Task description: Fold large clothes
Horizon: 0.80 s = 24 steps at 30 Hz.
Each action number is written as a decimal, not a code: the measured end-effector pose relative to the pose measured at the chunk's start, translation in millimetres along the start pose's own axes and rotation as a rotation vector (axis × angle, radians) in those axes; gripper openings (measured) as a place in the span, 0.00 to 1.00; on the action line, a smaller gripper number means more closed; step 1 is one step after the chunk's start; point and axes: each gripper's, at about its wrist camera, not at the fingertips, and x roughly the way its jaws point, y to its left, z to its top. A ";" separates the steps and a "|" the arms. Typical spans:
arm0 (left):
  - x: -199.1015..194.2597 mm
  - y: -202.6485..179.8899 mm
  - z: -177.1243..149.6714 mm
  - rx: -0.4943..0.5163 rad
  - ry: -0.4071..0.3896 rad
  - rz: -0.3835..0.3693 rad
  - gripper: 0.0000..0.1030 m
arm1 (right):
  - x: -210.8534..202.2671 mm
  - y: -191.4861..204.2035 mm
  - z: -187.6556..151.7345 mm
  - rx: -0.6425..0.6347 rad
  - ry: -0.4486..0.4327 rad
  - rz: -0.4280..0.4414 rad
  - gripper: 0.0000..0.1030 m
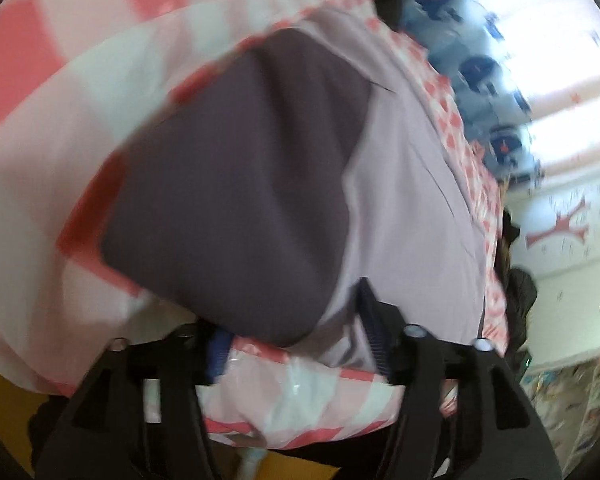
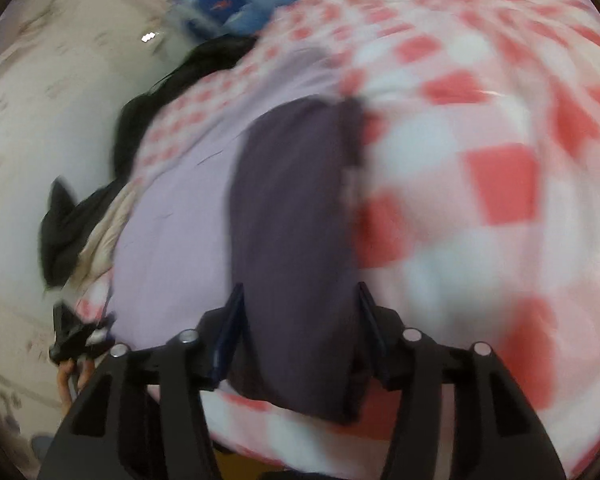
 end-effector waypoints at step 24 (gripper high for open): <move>27.0 -10.3 9.5 0.042 -0.143 0.037 0.89 | 188.0 246.9 125.5 -0.604 -0.031 -0.280 0.84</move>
